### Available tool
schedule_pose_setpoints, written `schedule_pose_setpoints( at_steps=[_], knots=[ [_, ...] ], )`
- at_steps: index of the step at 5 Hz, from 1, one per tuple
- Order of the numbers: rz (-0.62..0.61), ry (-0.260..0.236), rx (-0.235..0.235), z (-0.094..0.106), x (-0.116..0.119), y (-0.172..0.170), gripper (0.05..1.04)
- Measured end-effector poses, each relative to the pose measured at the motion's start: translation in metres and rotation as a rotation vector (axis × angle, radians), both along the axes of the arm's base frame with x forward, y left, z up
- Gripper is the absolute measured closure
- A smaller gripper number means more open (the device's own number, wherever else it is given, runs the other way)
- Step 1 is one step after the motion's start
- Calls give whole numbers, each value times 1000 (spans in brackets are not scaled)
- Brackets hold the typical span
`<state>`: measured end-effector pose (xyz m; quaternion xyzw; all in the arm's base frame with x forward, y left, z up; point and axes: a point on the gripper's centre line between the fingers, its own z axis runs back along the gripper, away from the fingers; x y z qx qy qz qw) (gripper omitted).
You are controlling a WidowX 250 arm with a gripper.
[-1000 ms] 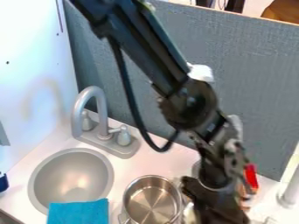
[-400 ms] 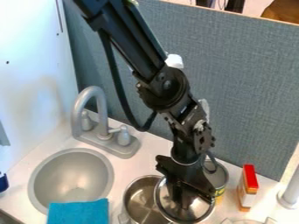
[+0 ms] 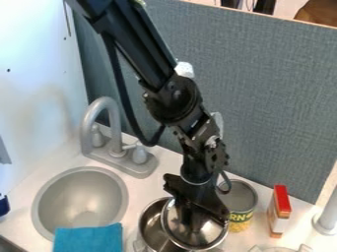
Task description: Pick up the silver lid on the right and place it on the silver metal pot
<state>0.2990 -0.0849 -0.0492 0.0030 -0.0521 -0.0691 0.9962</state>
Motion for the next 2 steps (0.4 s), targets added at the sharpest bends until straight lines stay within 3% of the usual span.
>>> schedule_pose_setpoints(
  at_steps=[2],
  knots=[
    [8, 8, 2, 1, -9, 11, 765]
  ],
)
